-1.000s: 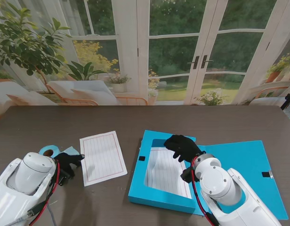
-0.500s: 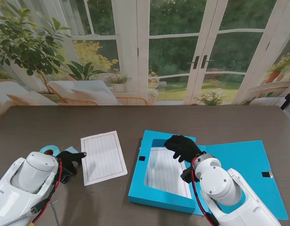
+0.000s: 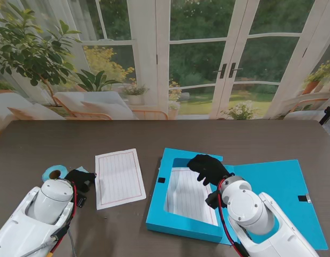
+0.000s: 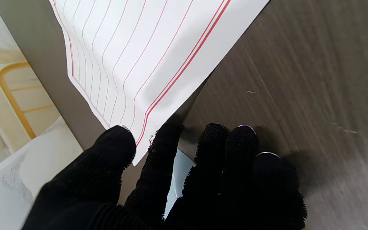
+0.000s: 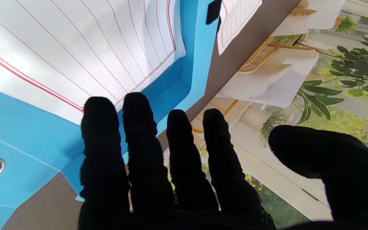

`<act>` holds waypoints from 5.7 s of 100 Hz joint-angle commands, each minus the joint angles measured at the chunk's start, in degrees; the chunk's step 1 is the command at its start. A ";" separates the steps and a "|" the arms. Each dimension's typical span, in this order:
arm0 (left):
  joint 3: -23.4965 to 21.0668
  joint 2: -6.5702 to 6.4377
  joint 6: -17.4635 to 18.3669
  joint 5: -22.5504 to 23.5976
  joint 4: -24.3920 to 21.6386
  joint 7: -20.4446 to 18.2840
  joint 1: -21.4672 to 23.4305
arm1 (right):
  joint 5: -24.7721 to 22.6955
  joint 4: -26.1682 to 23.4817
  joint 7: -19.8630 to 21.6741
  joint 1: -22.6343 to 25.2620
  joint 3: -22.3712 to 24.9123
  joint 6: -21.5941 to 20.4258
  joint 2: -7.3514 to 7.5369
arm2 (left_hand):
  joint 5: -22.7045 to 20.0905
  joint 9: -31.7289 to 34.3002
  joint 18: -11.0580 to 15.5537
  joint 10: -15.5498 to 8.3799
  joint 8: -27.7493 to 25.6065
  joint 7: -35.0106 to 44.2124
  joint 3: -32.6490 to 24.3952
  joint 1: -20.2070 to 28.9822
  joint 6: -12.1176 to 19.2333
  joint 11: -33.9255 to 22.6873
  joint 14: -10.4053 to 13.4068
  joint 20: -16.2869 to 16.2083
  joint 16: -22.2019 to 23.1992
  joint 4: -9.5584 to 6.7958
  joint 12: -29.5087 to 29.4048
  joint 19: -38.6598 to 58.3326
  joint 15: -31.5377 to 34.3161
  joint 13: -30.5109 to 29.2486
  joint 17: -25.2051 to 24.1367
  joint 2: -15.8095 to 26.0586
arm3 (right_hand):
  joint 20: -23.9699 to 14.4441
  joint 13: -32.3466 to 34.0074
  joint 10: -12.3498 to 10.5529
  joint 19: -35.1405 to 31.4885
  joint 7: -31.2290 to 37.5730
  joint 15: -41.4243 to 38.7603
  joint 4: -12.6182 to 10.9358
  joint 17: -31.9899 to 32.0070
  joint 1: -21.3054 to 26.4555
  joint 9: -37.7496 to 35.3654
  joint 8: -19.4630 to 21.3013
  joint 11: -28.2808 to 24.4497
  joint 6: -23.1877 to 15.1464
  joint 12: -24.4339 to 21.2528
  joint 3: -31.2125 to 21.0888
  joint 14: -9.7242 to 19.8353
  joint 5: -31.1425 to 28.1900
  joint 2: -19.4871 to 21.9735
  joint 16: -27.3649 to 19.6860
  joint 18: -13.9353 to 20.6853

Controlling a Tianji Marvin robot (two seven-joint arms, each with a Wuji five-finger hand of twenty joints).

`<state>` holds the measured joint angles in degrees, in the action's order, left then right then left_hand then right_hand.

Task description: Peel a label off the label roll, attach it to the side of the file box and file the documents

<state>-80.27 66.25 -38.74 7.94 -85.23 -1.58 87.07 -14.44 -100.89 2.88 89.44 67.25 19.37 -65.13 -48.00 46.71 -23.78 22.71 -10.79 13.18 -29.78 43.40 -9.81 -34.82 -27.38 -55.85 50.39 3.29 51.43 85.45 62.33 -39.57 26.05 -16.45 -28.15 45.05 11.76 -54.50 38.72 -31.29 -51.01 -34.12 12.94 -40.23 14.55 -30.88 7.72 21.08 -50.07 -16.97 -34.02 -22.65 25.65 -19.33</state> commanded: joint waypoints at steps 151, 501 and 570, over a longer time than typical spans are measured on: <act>5.28 5.23 12.21 -4.78 14.56 10.94 -6.94 | 2.78 0.58 0.06 0.57 0.14 0.78 -0.75 | 0.91 7.42 2.42 -5.51 -8.71 45.78 -11.38 6.54 -1.91 10.83 1.72 15.53 -12.13 6.80 -13.36 -10.86 -22.90 2.17 -12.13 -20.66 | -1.57 -1.85 1.38 1.69 -0.99 -0.16 -2.55 23.19 1.25 -0.58 -0.41 0.43 1.01 -0.32 0.72 -0.68 -0.97 1.69 0.01 -0.47; -5.59 3.52 26.28 -31.98 -0.34 -2.40 0.92 | 8.71 2.48 -0.82 -0.67 -0.41 1.07 -1.73 | 0.17 30.63 -8.20 -5.29 -13.21 67.95 -37.09 11.84 -12.14 -5.90 2.08 13.63 4.15 1.91 22.30 3.77 -0.10 -27.09 15.07 -31.73 | -2.45 -2.95 2.39 2.97 -2.43 -0.04 -3.53 24.01 2.19 0.49 -0.42 0.58 1.86 -0.59 1.08 -1.38 -1.62 3.03 -0.10 -0.40; -6.29 3.04 28.89 -38.39 -0.92 -7.74 1.07 | 9.88 3.15 -1.03 -0.39 0.32 0.59 -1.87 | 0.44 30.49 -8.30 -5.02 -13.30 67.98 -37.04 12.02 -12.49 -6.30 1.73 12.91 4.82 1.77 22.55 4.08 0.65 -26.61 14.26 -31.46 | -2.57 -3.20 2.59 3.28 -2.70 0.04 -3.72 24.23 2.45 0.62 -0.45 0.65 2.04 -0.61 0.99 -1.59 -1.65 2.90 -0.10 -0.41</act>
<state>-86.55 69.03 -10.12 -29.58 -85.32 -7.99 88.03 -4.50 -97.49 1.07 88.68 67.66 19.93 -66.79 -47.49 74.25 -31.71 18.67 -22.57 76.88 -60.63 51.30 -20.63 -39.43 -24.66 -42.79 53.92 9.75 72.99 89.87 59.04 -63.87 39.83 -46.67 -29.65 43.54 13.50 -52.27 36.66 -31.30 -52.77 -34.07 14.44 -40.19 14.55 -30.82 9.72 21.08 -50.01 -17.99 -34.63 -21.19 25.64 -19.34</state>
